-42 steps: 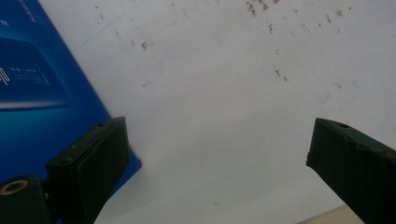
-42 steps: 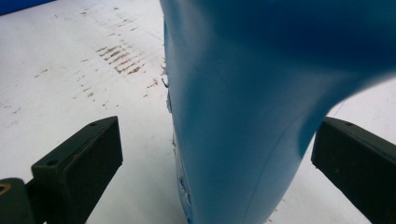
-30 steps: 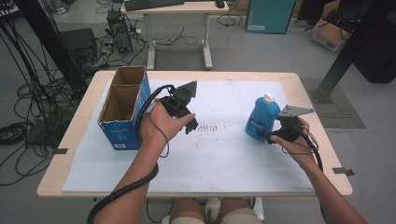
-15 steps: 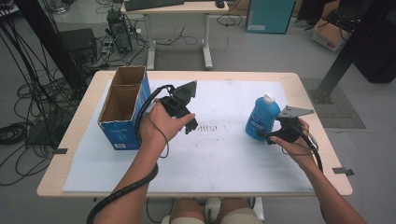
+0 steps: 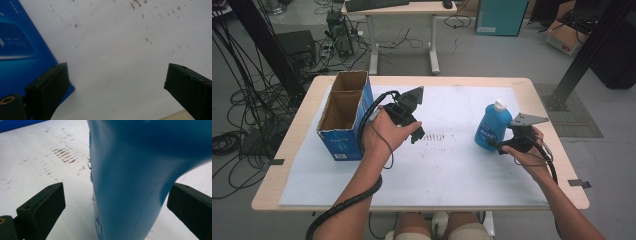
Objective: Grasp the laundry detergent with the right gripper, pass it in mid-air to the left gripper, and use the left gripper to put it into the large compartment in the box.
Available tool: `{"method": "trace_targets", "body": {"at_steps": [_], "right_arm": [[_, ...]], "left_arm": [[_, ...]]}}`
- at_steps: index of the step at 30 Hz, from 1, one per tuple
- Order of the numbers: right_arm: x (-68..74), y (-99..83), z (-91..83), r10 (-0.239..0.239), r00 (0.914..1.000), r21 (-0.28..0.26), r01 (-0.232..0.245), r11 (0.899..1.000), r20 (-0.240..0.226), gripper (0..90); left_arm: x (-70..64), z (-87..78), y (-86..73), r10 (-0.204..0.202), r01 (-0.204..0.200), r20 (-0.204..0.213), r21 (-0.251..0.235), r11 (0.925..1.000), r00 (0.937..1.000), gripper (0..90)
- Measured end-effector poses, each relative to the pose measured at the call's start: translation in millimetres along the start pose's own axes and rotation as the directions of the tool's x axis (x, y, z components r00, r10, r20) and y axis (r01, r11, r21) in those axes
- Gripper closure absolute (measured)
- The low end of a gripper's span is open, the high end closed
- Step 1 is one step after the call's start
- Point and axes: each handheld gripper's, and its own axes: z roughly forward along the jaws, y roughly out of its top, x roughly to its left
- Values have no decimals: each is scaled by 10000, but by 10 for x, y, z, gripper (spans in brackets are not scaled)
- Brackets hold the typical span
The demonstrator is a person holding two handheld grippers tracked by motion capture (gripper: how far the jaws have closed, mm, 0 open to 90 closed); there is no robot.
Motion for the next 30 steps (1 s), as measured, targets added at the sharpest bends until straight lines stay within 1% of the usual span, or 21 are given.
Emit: {"method": "trace_targets", "body": {"at_steps": [25, 30], "right_arm": [[-9, 2, 26, -40, 9999, -145, 42, 9999, 92, 17], [-12, 1, 31, -63, 9999, -106, 64, 9999, 102, 17]], "left_arm": [[2, -16, -4, -47, 47, 21, -44, 10000, 10000, 61], [4, -15, -3, -20, 20, 25, -45, 10000, 10000, 61]]}}
